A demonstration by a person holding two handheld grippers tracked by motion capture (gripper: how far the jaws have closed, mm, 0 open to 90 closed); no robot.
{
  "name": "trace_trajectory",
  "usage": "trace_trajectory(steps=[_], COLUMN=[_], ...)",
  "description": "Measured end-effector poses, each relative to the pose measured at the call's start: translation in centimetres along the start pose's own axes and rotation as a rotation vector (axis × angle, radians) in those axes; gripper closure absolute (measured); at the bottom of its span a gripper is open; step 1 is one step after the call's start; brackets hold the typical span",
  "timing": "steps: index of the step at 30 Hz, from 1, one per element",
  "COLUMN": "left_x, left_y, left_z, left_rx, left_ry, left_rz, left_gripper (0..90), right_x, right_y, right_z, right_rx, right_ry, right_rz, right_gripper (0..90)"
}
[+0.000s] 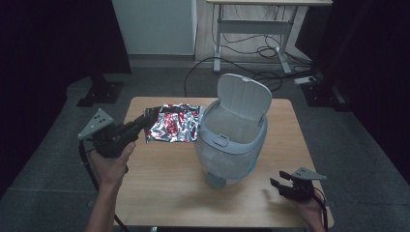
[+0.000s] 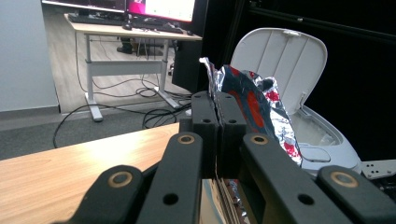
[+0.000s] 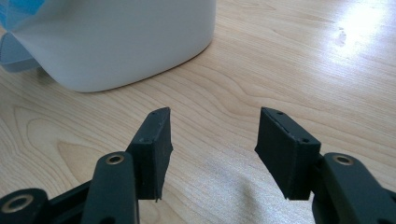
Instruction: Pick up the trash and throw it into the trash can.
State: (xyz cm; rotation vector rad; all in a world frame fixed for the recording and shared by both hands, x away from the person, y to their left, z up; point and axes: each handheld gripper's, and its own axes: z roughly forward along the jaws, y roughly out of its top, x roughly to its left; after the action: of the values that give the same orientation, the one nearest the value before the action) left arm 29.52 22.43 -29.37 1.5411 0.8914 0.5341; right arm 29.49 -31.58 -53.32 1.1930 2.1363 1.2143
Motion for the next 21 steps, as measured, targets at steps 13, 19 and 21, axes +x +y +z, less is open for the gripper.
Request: trace_trajectory(steps=[13,19,21], left_x=[-0.7,-1.0,-1.0], left_y=[0.9,1.3,1.4], left_z=[1.8,2.9,3.2], left_rx=[0.009,0.015,0.019], left_ry=[-0.016,-0.025,-0.027], left_rz=[0.01,0.017,0.019], left_gripper=[88.4,88.4,88.4], right_x=[-0.2,-0.3,-0.4], right_y=[-0.1,-0.1,-0.1], right_z=[0.0,-0.1,-0.1], right_rx=[0.0,-0.002,-0.002], right_ry=[0.0,0.0,-0.001], right_rz=[0.007,0.009,0.012], right_gripper=[44.4,44.4,44.4])
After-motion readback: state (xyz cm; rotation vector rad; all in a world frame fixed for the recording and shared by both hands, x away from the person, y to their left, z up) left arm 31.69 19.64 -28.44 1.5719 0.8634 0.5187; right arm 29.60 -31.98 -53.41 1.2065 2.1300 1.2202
